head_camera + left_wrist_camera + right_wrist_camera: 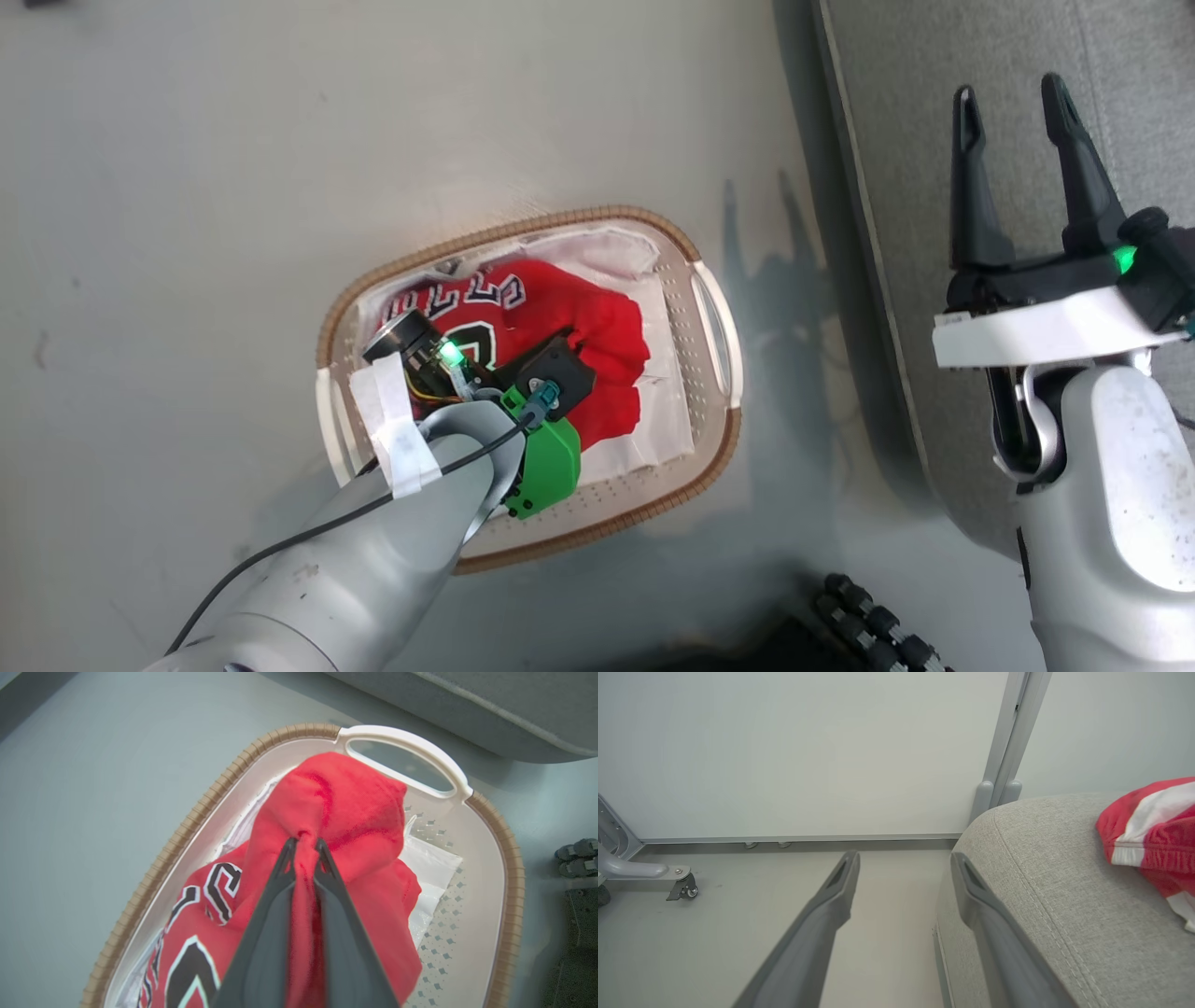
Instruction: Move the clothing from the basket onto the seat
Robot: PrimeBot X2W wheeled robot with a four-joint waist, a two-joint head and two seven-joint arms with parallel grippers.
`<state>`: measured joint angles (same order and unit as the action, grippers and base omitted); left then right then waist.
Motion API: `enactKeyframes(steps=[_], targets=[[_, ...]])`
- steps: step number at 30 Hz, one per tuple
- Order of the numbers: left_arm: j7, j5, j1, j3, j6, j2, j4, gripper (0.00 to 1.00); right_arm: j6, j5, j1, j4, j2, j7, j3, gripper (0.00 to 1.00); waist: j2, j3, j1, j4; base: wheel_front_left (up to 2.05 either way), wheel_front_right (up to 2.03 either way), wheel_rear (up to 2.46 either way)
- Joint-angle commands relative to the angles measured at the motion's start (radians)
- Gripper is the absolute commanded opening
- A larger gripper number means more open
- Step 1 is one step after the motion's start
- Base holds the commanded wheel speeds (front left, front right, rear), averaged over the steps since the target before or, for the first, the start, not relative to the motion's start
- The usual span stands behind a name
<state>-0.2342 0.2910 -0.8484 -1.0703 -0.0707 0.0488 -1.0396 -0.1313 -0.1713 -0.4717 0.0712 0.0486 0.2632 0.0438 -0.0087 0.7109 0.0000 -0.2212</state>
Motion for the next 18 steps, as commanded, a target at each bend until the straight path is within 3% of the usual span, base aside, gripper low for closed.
enactKeyframes(steps=[1, 8, 18], targets=[[-0.010, -0.003, 0.014, -0.004, 0.000, 0.005, 0.017, 0.00, 0.001, 0.013, 0.028, 0.009, 0.004, 0.002, 0.007, 1.00, 0.0087, -0.134, 0.0000, 0.073, 0.00, 0.00, 0.00], [-0.028, -0.007, 0.014, -0.001, -0.004, 0.051, 0.148, 0.00, 0.001, 0.051, 0.102, 0.046, 0.004, 0.002, 0.017, 1.00, 0.0087, -0.293, 0.0000, 0.110, 0.00, 0.00, 0.00], [-0.006, 0.023, -0.028, 0.039, -0.008, 0.164, 0.423, 0.00, 0.001, 0.075, 0.208, 0.093, 0.004, 0.002, -0.007, 1.00, 0.0087, -0.491, 0.0000, 0.115, 0.00, 0.00, 0.00]])
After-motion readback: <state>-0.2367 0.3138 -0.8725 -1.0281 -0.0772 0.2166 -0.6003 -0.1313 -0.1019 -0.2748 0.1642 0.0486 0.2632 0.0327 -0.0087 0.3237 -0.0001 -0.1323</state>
